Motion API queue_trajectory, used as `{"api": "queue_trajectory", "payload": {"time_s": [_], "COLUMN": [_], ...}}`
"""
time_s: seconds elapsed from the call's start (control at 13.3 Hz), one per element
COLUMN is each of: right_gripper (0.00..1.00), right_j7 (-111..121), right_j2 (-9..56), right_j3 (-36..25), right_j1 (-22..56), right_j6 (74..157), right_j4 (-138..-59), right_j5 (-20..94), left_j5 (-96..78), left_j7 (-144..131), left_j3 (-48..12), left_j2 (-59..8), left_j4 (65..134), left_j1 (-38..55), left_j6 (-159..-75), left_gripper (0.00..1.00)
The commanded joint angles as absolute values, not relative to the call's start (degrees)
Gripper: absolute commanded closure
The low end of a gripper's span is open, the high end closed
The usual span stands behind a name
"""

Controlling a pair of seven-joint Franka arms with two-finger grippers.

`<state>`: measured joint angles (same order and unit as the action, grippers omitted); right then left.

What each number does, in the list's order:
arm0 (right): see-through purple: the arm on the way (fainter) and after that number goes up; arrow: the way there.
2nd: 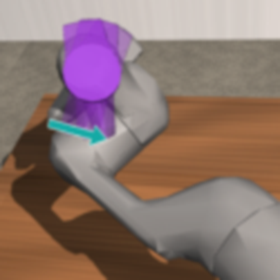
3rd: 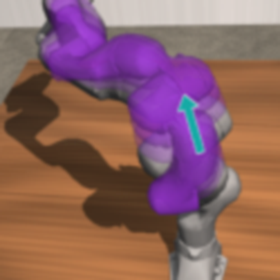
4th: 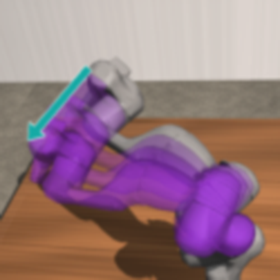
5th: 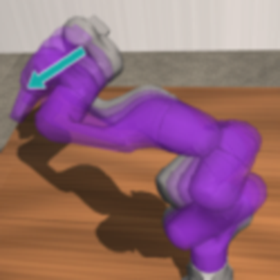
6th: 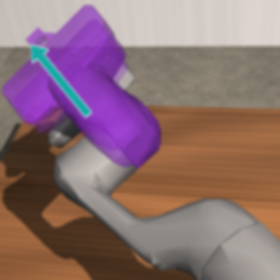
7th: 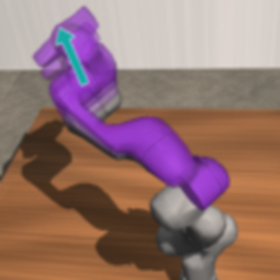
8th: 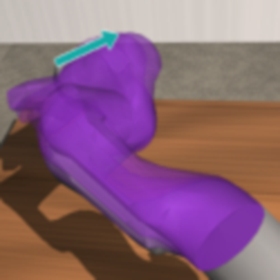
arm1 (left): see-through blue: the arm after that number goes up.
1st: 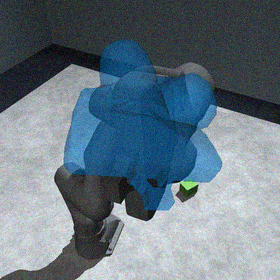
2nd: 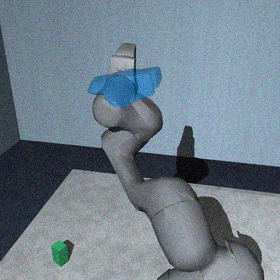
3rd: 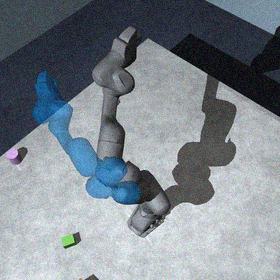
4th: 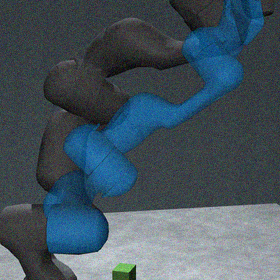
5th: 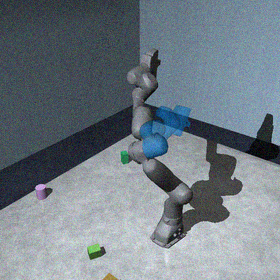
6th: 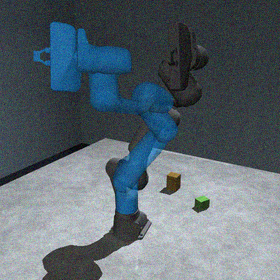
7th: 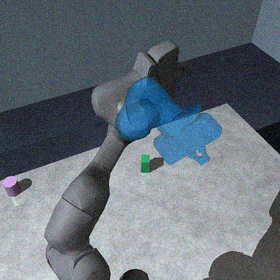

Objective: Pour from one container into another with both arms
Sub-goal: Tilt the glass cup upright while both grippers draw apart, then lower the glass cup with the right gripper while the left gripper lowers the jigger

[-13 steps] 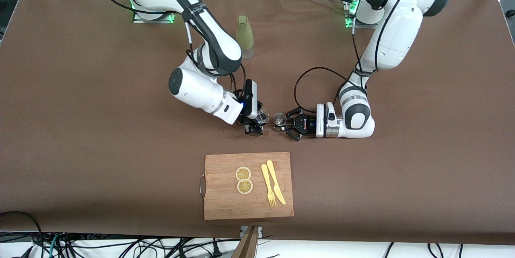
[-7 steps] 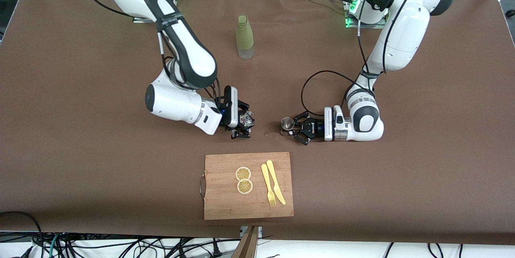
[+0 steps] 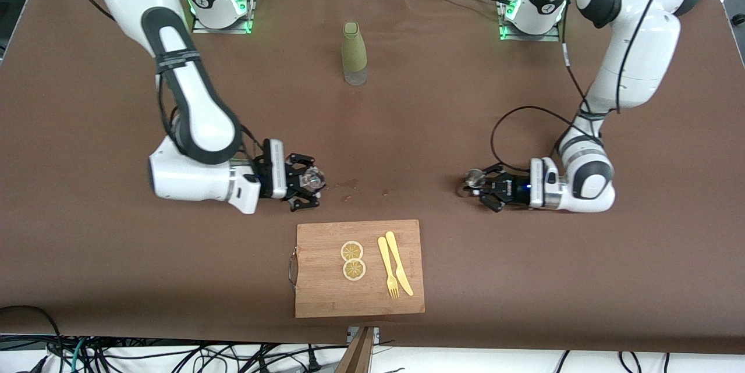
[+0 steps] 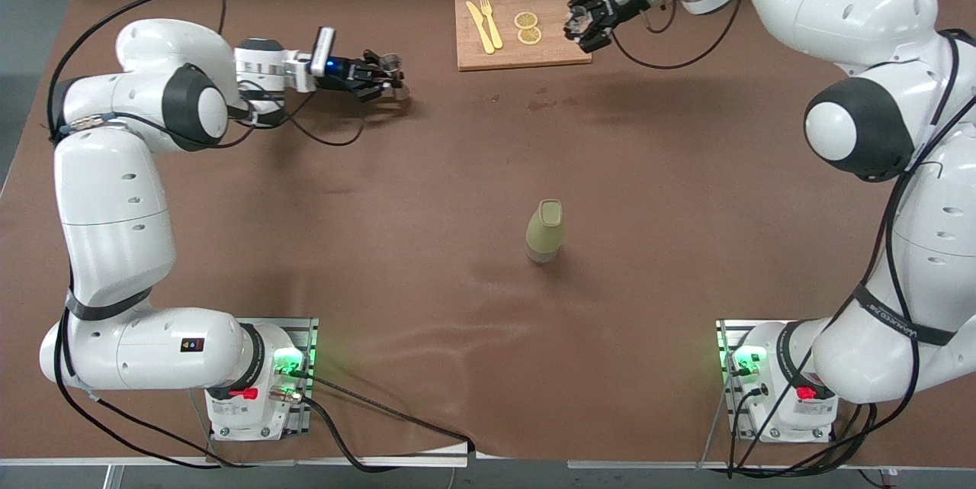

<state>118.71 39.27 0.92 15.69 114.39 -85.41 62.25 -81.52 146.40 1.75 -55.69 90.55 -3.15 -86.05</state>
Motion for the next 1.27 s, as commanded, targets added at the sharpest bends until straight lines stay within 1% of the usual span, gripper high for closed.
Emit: {"api": "queue_trajectory", "payload": {"time_s": [0.0, 0.22, 0.38, 0.45, 0.53, 0.82, 0.97, 1.2], "right_gripper": [0.99, 0.98, 0.98, 0.98, 0.98, 0.97, 0.97, 0.96], "right_j7": [126.9, 133.9, 137.9, 139.0, 139.9, 143.3, 145.4, 148.7], "right_j2": [37.7, 38.9, 41.0, 41.2, 41.9, 48.8, 51.3, 54.7], "right_j3": [1.6, 1.6, 1.6, 1.5, 1.5, 1.3, 1.3, 1.4], "right_j1": [10.7, 1.1, -4.6, -7.8, -10.6, -20.7, -23.2, -23.7], "right_j6": [110.1, 100.4, 94.2, 92.7, 91.7, 88.3, 87.6, 87.3], "right_j4": [-90.9, -93.3, -93.5, -94.5, -95.6, -95.9, -95.6, -95.1], "right_j5": [63.8, 63.8, 63.7, 63.6, 63.5, 60.6, 60.2, 60.9], "left_j5": [-78.8, -75.0, -71.6, -70.4, -70.0, -69.7, -69.6, -68.6], "left_j7": [148.0, 149.9, 151.7, 152.5, 154.1, 160.0, 161.1, 162.2], "left_j3": [4.9, 10.2, 11.2, 11.2, 11.4, 12.7, 13.3, 14.2], "left_j2": [-54.3, -54.7, -54.8, -54.8, -54.9, -56.1, -56.6, -57.1], "left_j4": [91.1, 91.1, 91.1, 91.1, 91.1, 91.1, 91.0, 91.1], "left_j1": [-7.5, -10.9, -13.9, -15.5, -16.7, -18.0, -18.4, -18.6], "left_j6": [-80.5, -74.5, -72.3, -71.6, -71.2, -71.0, -71.0, -70.9], "left_gripper": [1.00, 1.00, 1.00, 1.00, 1.00, 1.00, 1.00, 1.00]}}
